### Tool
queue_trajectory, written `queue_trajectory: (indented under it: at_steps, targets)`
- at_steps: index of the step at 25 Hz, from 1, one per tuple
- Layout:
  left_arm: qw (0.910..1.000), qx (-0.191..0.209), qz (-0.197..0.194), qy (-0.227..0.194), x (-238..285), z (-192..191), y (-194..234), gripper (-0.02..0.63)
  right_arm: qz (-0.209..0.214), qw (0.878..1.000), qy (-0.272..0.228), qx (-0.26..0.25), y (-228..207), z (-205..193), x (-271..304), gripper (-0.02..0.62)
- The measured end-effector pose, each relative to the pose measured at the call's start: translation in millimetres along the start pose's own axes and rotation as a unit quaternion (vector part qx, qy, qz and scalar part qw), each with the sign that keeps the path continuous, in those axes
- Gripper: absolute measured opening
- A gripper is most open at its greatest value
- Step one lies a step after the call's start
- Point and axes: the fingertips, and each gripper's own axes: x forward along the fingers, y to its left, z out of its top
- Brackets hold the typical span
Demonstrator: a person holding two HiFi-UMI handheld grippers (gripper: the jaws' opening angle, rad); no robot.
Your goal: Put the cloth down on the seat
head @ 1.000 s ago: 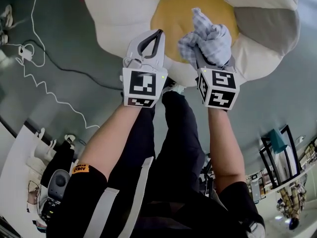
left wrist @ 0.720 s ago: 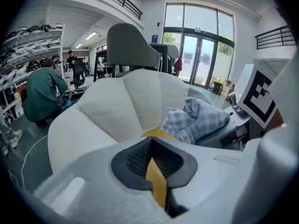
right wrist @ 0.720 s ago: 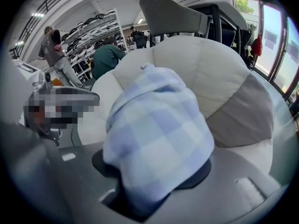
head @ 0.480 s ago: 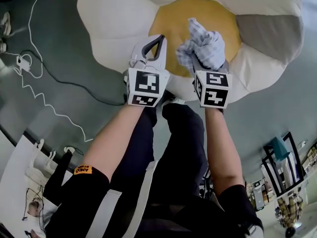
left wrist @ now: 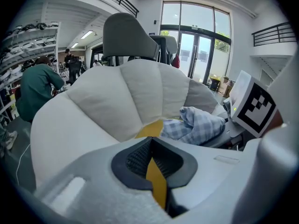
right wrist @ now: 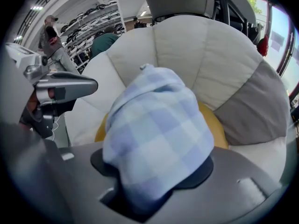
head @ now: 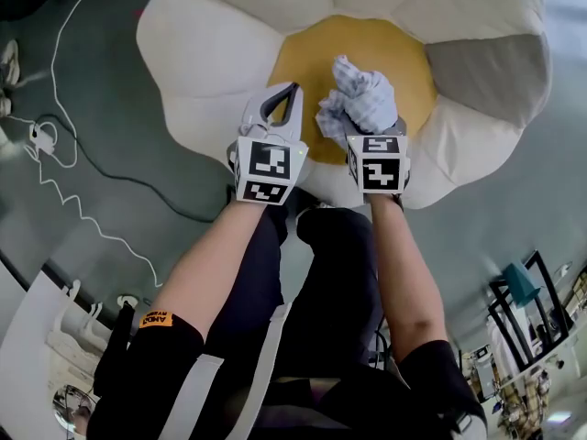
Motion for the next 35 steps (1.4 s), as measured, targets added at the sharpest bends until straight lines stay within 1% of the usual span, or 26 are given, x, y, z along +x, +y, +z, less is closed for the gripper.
queue_trajectory:
  at_steps: [8, 12, 15, 19, 23, 29, 32, 35]
  targets:
    - [0.9999, -0.009, -0.013, -0.007, 0, -6, -6, 0.0, -0.001, 1.0, 0.004, -0.008, -4, 1, 19, 0.296]
    - [0.9998, -0.015, -0.008, -0.01, -2, -3, -1, 0.0, 0.002, 1.0, 0.003, -0.007, -4, 1, 23, 0.328]
    - [0.9998, -0.017, 0.001, -0.012, -5, 2, 5, 0.0, 0.01, 1.0, 0.003, 0.0, -2, 3, 22, 0.342]
    - [0.9996, -0.022, 0.001, -0.016, -13, 20, 4, 0.0, 0.011, 1.0, 0.011, 0.005, -4, 6, 9, 0.356]
    - [0.9995, -0.028, -0.007, -0.017, -31, 42, -4, 0.0, 0.01, 1.0, 0.009, 0.008, -2, 13, -20, 0.364]
    - [0.9993, -0.023, -0.023, -0.019, -72, 86, -22, 0.0, 0.011, 1.0, -0.022, 0.011, 5, 44, -93, 0.365]
    - [0.9994, -0.016, -0.025, -0.02, -97, 110, -31, 0.0, 0.011, 0.999, -0.034, 0.009, 13, 61, -131, 0.359]
    - [0.9993, -0.013, -0.024, -0.025, -120, 136, -38, 0.0, 0.011, 0.999, -0.047, 0.006, 19, 75, -163, 0.336]
